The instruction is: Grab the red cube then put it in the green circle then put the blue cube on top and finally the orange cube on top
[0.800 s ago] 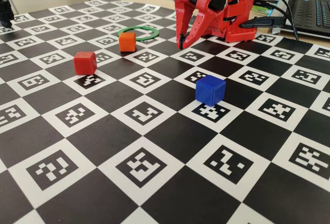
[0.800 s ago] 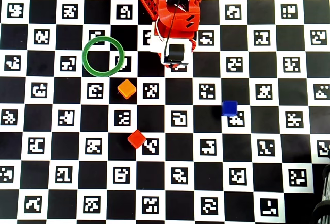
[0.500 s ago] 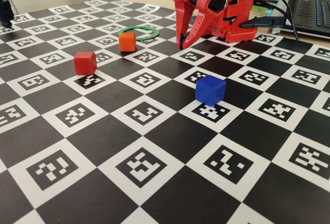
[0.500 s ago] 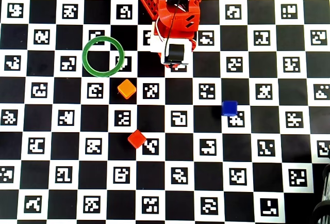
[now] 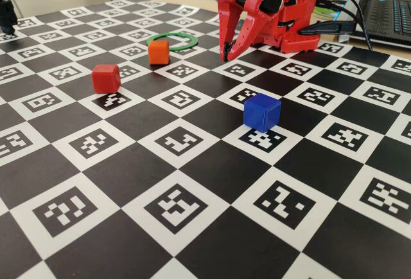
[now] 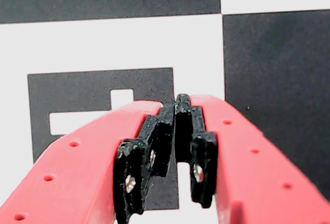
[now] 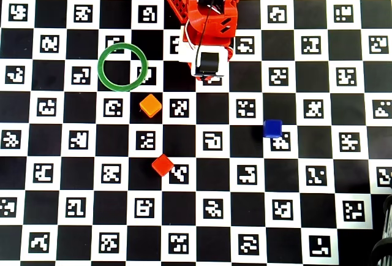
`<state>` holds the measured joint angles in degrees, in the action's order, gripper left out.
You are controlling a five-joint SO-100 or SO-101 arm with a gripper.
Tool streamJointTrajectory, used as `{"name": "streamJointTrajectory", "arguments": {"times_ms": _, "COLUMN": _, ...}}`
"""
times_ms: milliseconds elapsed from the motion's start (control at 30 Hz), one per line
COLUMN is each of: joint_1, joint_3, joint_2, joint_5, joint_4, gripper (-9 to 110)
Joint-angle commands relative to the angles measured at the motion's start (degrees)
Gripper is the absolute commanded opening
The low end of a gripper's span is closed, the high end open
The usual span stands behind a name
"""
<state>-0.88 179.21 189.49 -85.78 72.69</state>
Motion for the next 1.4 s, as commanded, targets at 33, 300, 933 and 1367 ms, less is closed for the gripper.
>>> {"name": "streamJointTrajectory", "arguments": {"times_ms": 33, "joint_1": -0.4, "joint_3": 2.4, "joint_2": 3.0, "joint_5": -0.4, "joint_4": 5.8, "gripper": -6}}
{"name": "streamJointTrajectory", "arguments": {"times_ms": 300, "joint_1": -0.4, "joint_3": 2.4, "joint_2": 3.0, "joint_5": -0.4, "joint_4": 5.8, "gripper": -6}}
{"name": "streamJointTrajectory", "arguments": {"times_ms": 933, "joint_1": -1.1, "joint_3": 2.4, "joint_2": 3.1, "joint_5": -0.4, "joint_4": 5.9, "gripper": -6}}
{"name": "streamJointTrajectory", "arguments": {"times_ms": 1367, "joint_1": -2.1, "joint_3": -8.9, "joint_2": -7.7, "joint_5": 14.1, "joint_4": -1.9, "gripper": -6}}
